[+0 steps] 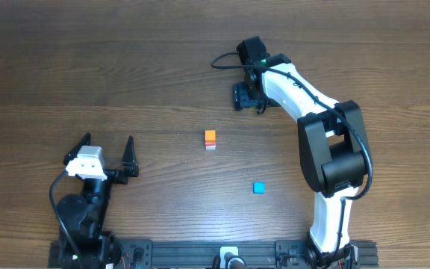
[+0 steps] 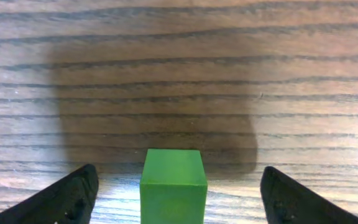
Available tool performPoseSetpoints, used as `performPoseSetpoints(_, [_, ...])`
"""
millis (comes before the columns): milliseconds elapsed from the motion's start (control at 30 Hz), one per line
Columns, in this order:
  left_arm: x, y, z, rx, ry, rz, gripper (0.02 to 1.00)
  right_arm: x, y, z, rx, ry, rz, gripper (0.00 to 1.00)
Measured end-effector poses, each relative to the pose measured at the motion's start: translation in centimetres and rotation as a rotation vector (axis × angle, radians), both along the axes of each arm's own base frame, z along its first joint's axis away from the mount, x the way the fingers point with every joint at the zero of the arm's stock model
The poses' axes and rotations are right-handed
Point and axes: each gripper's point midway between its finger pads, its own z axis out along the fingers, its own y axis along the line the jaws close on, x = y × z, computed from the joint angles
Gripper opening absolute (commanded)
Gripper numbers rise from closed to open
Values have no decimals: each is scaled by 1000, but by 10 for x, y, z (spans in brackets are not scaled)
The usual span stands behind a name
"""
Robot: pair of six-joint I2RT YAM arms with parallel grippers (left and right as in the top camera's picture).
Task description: Stack Cubes
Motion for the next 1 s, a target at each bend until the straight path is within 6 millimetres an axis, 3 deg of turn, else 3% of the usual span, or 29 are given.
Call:
performPoseSetpoints(800, [0, 0, 0, 0, 0, 0, 1000, -3, 1, -1, 12, 15, -28, 356])
performPoseSetpoints(1000, [0, 0, 0, 0, 0, 0, 1000, -2, 1, -1, 16, 12, -27, 312])
